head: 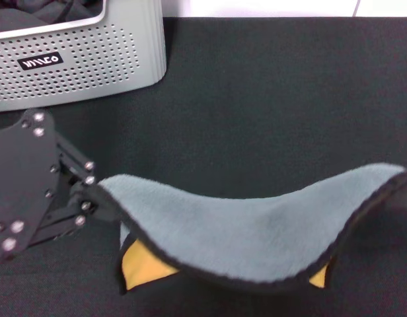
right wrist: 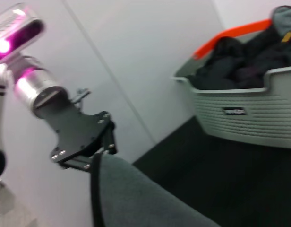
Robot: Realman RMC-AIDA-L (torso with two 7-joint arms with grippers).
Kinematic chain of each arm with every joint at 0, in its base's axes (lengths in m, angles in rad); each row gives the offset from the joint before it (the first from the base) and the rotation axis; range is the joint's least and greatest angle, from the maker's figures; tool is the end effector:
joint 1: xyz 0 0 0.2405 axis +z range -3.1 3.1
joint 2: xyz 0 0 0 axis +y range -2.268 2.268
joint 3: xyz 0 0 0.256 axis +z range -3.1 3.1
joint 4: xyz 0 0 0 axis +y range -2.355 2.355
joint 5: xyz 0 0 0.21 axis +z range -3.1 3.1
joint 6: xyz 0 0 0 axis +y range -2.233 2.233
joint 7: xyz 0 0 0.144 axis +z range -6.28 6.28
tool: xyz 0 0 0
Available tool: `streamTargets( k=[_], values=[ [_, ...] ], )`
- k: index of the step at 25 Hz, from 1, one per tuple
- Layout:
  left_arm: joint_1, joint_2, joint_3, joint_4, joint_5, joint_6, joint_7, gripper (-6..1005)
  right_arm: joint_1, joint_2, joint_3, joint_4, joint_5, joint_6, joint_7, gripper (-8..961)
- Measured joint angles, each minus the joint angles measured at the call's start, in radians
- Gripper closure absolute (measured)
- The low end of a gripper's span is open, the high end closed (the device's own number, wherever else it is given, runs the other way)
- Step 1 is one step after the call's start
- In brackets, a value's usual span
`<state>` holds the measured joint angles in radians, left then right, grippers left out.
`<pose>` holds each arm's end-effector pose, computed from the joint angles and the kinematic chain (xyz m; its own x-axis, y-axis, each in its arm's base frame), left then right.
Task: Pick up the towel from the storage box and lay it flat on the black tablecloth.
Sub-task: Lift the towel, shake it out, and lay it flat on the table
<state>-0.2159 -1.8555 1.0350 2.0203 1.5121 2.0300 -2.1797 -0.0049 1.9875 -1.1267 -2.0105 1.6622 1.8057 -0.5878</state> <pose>-0.1239 0.2075 0.1449 0.9880 -0.0220 0.1531 -0.0121 -0.9978 -0.0650 0.1316 0.1986 0.1174 0.7509 -0.5070 -0.4231 -0.5407 -0.8399 0.0468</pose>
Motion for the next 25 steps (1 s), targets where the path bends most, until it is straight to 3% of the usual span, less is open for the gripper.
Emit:
streamTargets(
  k=[4,8,16,19,25],
  values=[
    [0.027,0.020,0.007,0.000,-0.041,0.003,-0.053,979,-0.018,0.000,-0.036,0.019,0.002,0.001,-0.020,904],
    [0.031,0.024,0.016,-0.001,-0.049,0.006,-0.088,978,-0.038,0.001,-0.043,0.027,-0.013,0.006,-0.022,903],
    [0.044,0.027,0.115,-0.002,-0.041,0.007,-0.168,978,-0.061,0.002,-0.093,0.035,0.028,0.010,-0.017,901],
    [0.047,0.041,0.117,-0.001,-0.090,0.007,-0.183,979,-0.071,0.001,-0.122,0.031,0.038,0.014,-0.030,901],
    [0.060,0.066,0.110,-0.002,-0.189,0.007,-0.181,978,-0.064,-0.033,-0.124,0.041,0.085,0.018,-0.050,899]
  ],
)
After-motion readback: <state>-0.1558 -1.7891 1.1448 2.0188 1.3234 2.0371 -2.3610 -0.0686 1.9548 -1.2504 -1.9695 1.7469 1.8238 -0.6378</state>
